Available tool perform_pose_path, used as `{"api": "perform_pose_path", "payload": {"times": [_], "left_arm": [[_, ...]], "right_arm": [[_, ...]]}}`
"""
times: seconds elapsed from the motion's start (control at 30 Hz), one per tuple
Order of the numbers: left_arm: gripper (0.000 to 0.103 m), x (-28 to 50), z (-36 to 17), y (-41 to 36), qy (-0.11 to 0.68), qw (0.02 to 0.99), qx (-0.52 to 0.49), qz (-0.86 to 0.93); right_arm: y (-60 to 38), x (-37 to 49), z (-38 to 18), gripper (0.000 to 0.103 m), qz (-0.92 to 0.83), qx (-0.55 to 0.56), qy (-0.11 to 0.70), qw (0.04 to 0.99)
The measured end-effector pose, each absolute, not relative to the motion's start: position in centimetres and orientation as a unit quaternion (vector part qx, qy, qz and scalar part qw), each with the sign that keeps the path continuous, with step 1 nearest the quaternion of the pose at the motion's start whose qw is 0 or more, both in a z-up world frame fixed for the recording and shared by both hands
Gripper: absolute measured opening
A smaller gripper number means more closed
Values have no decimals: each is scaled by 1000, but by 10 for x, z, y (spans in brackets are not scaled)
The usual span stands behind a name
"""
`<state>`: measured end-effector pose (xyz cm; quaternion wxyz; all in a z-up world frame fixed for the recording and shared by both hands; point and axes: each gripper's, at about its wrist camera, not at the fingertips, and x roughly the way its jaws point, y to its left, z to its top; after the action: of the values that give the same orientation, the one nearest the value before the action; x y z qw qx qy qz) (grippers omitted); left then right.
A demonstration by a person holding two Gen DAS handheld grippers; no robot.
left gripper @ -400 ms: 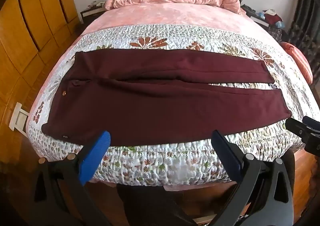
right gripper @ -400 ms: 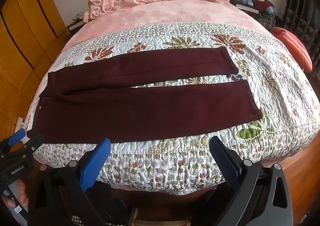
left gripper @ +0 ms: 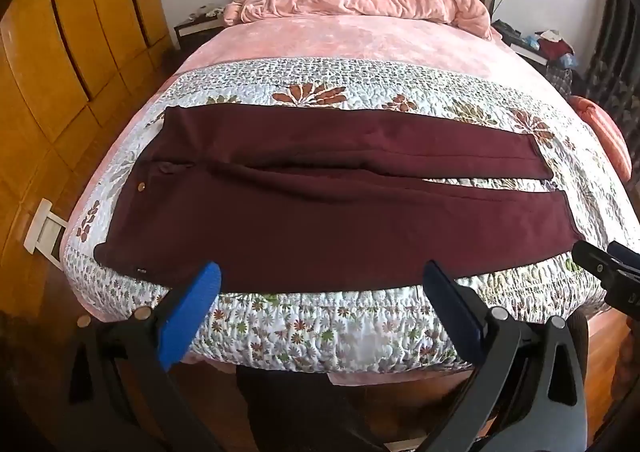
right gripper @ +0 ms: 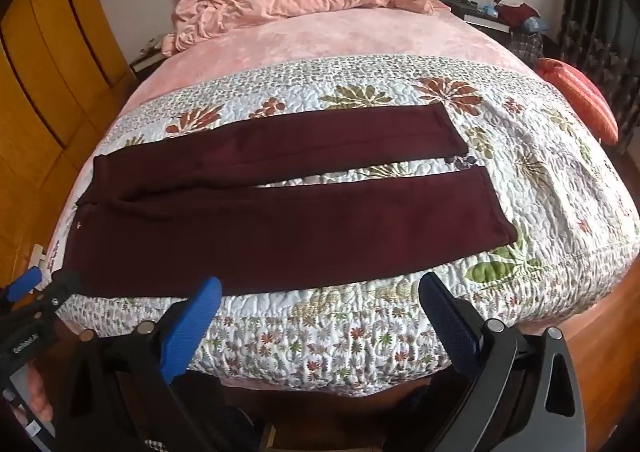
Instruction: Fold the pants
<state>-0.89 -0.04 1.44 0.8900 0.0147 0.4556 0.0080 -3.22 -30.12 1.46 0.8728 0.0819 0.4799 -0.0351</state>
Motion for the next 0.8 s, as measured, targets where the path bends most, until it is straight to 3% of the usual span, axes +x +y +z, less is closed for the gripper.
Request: {"api": "perform_pose_path", "payload": {"times": [0.8], "left_arm": [[100,-6,16,0,453,891,22,9]], "right_arm": [[-302,-31,14,99,-43,76,475,875]]}}
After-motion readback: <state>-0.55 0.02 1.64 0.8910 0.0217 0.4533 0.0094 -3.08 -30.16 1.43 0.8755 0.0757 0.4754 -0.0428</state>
